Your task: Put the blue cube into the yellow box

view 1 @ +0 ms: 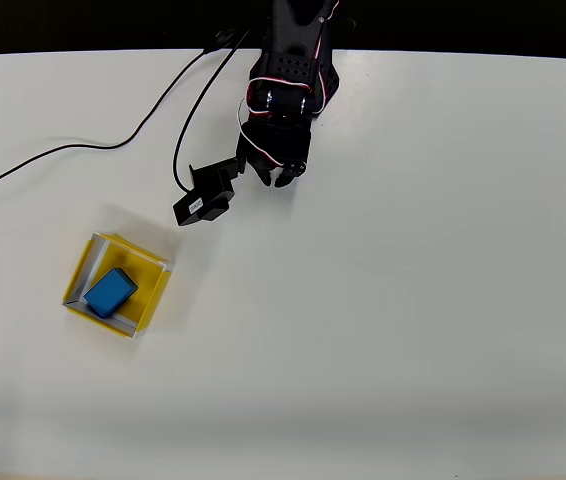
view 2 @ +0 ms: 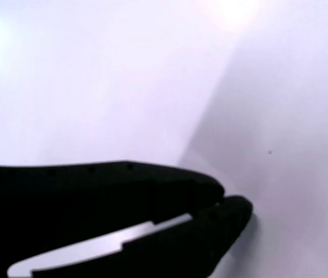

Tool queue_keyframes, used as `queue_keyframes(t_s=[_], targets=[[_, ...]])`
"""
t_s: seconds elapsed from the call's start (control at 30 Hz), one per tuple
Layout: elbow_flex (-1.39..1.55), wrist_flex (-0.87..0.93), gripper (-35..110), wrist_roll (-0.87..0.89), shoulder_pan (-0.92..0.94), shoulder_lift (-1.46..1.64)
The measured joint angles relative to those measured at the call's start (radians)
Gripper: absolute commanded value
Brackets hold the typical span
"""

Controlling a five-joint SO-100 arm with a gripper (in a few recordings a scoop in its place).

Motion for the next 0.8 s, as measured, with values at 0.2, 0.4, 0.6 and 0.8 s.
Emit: queue_keyframes(t_s=[0.2,0.4,0.6,0.8], targets=[[0.0,0.0,0,0.0,-0.015,0.0],[0.0,0.0,0,0.0,-0.015,0.0],[0.0,0.0,0,0.0,-0.015,0.0],[0.0,0.0,0,0.0,-0.015,0.0]])
